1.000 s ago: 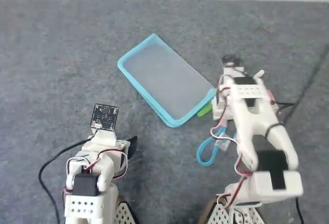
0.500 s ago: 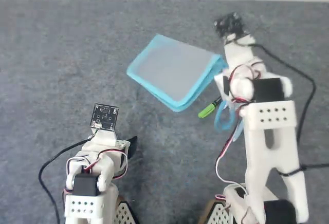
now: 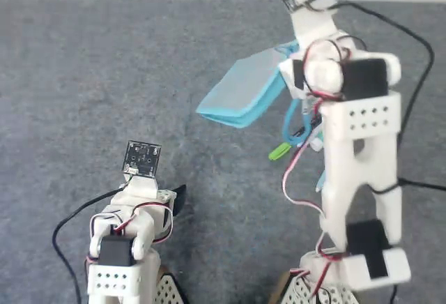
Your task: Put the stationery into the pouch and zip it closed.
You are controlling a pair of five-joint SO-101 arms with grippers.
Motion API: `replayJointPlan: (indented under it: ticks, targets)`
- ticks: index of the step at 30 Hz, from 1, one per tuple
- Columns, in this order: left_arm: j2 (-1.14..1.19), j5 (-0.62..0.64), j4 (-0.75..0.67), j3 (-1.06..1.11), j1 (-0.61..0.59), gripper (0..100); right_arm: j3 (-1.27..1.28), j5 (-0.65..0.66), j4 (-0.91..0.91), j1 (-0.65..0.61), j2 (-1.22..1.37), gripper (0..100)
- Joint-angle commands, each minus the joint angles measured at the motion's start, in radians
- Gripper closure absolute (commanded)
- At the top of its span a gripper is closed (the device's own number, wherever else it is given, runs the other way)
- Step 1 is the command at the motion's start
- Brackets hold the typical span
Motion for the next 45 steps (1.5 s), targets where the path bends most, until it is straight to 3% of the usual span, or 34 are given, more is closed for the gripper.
replayJointPlan:
  ticks: [1,11,15,20,24,28,36,40,45]
  targets:
    - [-0.018,0.0,0.002,-0.007,0.006,75,-0.157,-0.038,0.062,-0.056,0.028,99.2]
    - [-0.018,0.002,0.002,-0.007,0.005,75,-0.187,-0.112,0.14,-0.17,0.045,99.2]
    - [-0.018,-0.021,-0.072,-0.007,-0.014,75,-0.183,-0.112,0.148,-0.186,0.045,99.2]
    - [-0.018,-0.242,-0.334,-0.048,-0.201,75,-0.121,-0.133,0.16,-0.196,-0.008,99.2]
    - [-0.009,-0.183,-0.353,-0.176,-0.273,75,0.048,-0.152,0.128,-0.226,-0.137,99.2]
    - [0.068,-0.181,-0.307,-0.294,-0.21,75,0.298,-0.15,0.019,-0.242,-0.263,99.2]
    - [0.528,-0.078,-0.373,-0.587,-0.117,75,0.856,-0.149,-0.222,-0.243,-0.527,99.2]
    - [0.753,-0.014,-0.456,-0.67,-0.069,71,0.965,-0.112,-0.239,-0.243,-0.63,99.2]
    - [0.939,-0.006,-0.545,-0.661,0.074,70,0.974,-0.103,-0.232,-0.242,-0.656,99.2]
